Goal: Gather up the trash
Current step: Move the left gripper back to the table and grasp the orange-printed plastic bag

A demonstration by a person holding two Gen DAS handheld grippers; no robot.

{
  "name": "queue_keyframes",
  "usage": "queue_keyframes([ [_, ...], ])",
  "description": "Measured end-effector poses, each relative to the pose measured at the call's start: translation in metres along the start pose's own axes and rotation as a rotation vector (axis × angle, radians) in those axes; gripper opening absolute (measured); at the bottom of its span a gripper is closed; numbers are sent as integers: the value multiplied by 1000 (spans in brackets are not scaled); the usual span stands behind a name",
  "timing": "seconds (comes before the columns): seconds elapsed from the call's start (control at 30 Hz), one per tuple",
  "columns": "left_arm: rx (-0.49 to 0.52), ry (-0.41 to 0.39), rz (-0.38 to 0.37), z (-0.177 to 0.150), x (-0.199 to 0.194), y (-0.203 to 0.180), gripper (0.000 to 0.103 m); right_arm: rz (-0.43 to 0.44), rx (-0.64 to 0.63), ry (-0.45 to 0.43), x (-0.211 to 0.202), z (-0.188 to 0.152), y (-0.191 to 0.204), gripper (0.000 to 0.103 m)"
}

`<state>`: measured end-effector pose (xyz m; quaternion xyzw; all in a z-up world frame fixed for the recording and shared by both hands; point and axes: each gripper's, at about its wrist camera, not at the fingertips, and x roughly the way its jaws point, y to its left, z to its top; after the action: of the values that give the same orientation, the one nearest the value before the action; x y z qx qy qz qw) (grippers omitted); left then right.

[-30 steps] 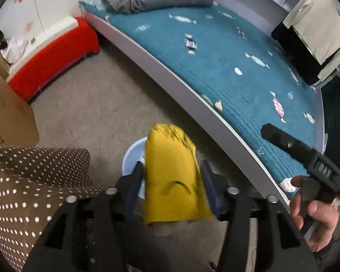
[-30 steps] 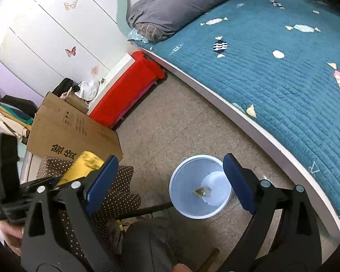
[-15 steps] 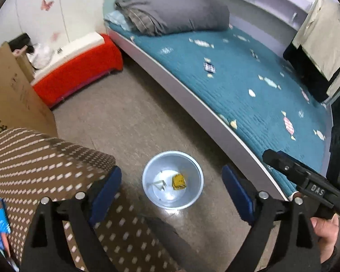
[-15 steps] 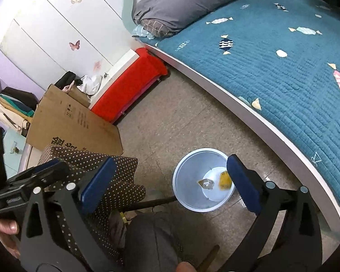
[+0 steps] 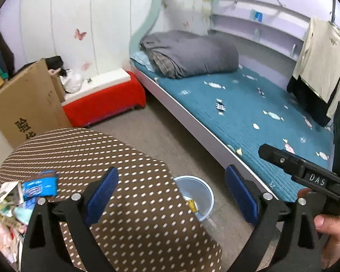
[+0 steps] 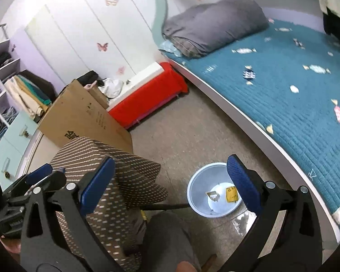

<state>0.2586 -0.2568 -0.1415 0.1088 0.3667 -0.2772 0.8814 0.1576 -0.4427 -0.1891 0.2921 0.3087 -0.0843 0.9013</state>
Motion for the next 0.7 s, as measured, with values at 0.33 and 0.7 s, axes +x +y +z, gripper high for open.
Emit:
queue_keyframes([
  [0.33,-30,-109,81,-29,-70,34,93,69,-119,-17,-26,-17,73,97],
  [0.7,-121,-207,200,-74,-138,105,94,175,-300,9,-35,-51,165,97],
])
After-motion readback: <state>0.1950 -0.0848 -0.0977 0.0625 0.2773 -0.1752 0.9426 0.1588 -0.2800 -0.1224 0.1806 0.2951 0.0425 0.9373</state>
